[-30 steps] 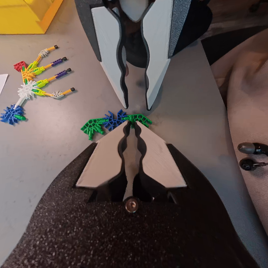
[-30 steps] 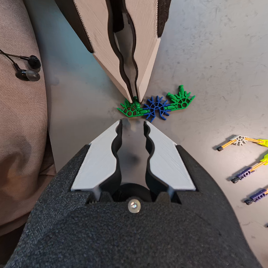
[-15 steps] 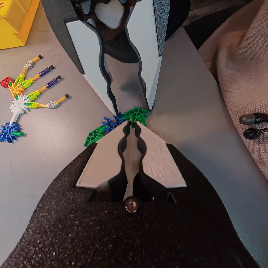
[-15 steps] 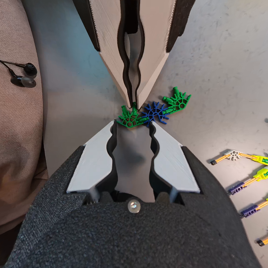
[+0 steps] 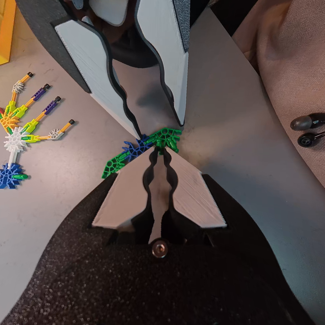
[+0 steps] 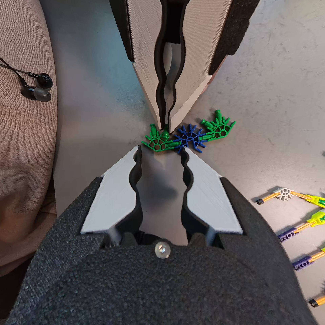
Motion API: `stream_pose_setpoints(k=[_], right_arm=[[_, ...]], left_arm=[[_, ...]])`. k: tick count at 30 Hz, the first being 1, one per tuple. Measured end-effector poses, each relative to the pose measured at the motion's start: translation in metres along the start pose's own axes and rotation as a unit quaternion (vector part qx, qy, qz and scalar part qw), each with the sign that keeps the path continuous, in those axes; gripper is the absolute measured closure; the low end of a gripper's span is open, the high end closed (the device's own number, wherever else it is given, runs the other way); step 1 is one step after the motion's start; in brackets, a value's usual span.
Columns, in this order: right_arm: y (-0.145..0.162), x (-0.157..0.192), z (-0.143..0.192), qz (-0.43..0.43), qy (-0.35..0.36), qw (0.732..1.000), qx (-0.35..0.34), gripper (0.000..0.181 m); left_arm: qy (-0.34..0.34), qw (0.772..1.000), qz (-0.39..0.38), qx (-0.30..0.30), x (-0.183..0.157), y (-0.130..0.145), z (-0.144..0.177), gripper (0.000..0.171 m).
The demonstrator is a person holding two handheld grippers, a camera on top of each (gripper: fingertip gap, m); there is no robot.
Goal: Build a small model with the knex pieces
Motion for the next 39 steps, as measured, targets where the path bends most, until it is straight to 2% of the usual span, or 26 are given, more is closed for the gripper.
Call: stream_pose_setpoints(k=[17,23,29,39], right_arm=[[-0.002,0.002,-0.002,0.045,-0.022,0.999,-0.006,0.134],[-0.002,0.003,-0.002,0.045,-0.021,0.999,-0.011,0.134],[-0.002,0.002,-0.002,0.045,-0.024,0.999,-0.011,0.134],[-0.003,0.002,-0.003,0.043,-0.018,0.999,-0.008,0.136]], left_arm=[[0.041,0.997,-0.062,0.031,-0.002,-0.002,0.000,0.163],[0.043,0.999,-0.005,0.006,0.001,-0.006,0.010,0.162],[0.046,0.997,0.069,0.004,0.004,-0.001,0.009,0.170],[0.068,0.996,0.060,0.027,0.000,-0.006,0.001,0.171]])
Point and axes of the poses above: each gripper's, where its closed fingertips meet, z back along the fingers, y out of its underside, x = y × z across the jaws, the point moved 4 cm from there along z, back along the fingers, and after that the axes turned 11 degrees about z, right-handed, at the moved point
